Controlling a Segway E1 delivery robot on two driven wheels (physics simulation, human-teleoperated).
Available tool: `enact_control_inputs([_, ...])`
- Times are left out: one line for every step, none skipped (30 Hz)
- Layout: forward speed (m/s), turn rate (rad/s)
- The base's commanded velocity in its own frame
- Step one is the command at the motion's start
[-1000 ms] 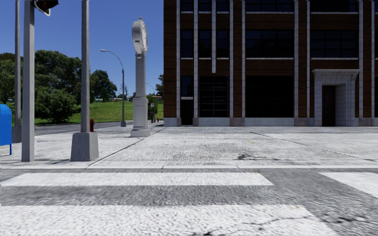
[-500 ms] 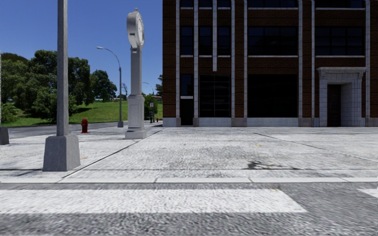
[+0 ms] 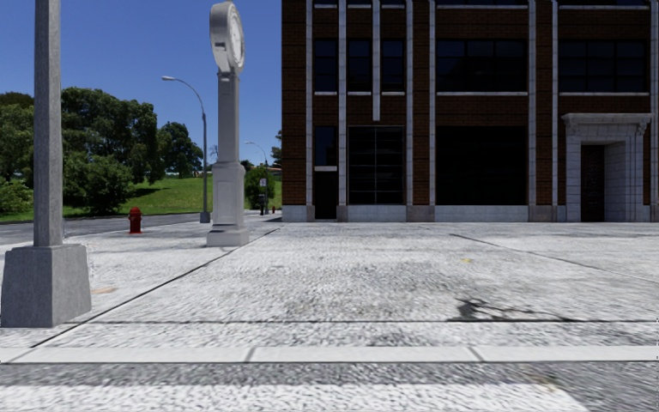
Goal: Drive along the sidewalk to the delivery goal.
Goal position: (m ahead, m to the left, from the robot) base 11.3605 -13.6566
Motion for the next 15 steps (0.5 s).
enact_control_inputs([1.27,-0.01])
enact_control_inputs([1.27,-0.01])
enact_control_inputs([1.27,-0.01])
enact_control_inputs([1.27,-0.01])
enact_control_inputs([1.27,-0.01])
enact_control_inputs([1.27,-0.01])
enact_control_inputs([1.27,-0.01])
enact_control_inputs([1.27,-0.01])
enact_control_inputs([1.27,-0.01])
enact_control_inputs([1.27,-0.01])
enact_control_inputs([1.27,-0.01])
enact_control_inputs([1.27,-0.01])
enact_control_inputs([1.27,-0.01])
enact_control_inputs([1.27,-0.01])
enact_control_inputs([1.27,-0.01])
